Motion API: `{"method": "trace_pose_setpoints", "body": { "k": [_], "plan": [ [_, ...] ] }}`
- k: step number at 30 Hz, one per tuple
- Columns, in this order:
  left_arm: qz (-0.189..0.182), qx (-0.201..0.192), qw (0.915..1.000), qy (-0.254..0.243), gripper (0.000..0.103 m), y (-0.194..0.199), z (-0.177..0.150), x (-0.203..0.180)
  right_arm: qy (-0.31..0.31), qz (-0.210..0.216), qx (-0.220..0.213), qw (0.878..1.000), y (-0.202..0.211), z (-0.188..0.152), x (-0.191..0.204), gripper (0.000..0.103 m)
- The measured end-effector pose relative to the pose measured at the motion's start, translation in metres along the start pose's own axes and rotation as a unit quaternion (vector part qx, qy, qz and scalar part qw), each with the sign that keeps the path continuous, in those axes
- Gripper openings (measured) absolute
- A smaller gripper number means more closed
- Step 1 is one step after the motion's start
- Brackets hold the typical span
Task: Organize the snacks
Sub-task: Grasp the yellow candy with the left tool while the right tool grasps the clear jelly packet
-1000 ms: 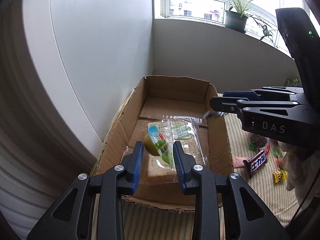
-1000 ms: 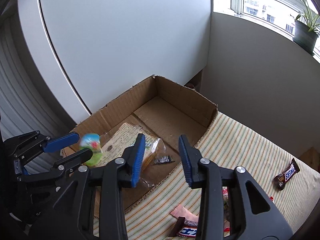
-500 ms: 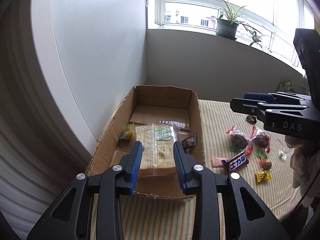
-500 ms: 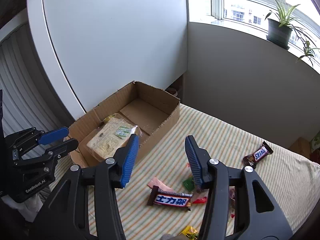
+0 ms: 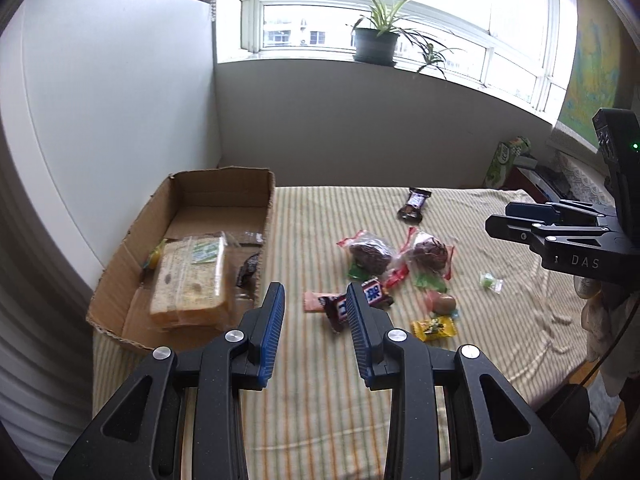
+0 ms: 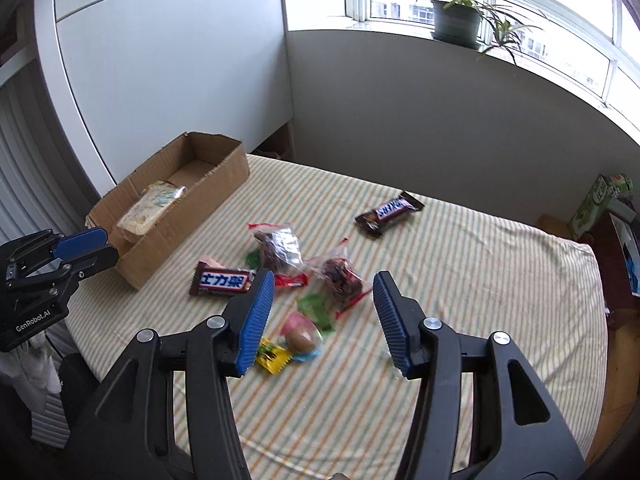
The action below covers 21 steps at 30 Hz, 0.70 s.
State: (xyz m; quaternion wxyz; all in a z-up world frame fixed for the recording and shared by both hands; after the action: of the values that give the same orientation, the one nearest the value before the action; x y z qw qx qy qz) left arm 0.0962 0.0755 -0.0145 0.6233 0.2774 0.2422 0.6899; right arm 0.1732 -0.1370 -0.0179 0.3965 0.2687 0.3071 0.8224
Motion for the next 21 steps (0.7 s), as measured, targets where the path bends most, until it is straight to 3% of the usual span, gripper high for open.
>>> {"method": "trace_pose_setpoints", "body": {
  "k": [8, 13, 21],
  "plan": [
    [-0.039, 0.029, 0.9987, -0.016, 0.031, -0.01, -0.017, -0.043, -0.049, -0.025, 0.016, 0.998, 0.01, -0.049, -0.052, 0.054],
    [-0.06, 0.05, 0.9964, -0.032, 0.04, -0.021, -0.03, -0.07, -0.05, -0.027, 0.034, 0.998, 0.003, -0.067, -0.064, 0.054],
    [-0.067, 0.079, 0.9923, -0.068, 0.043, -0.042, -0.041, -0.107, -0.037, -0.015, 0.06, 0.997, -0.023, -0.079, -0.069, 0.054]
  ]
}}
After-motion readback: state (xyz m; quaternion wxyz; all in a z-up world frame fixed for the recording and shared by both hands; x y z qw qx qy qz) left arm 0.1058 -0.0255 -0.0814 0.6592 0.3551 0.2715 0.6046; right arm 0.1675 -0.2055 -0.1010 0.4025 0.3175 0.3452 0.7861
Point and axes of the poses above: each gripper's, at about its wrist camera, not at the fingertips, and y roughly against the way its jaws point, x to its left, z to its top, the point moved 2 cm from there along -y, roughly the way its jaws point, and after that the axes turned 12 degrees about z, right-handed, at the moved point
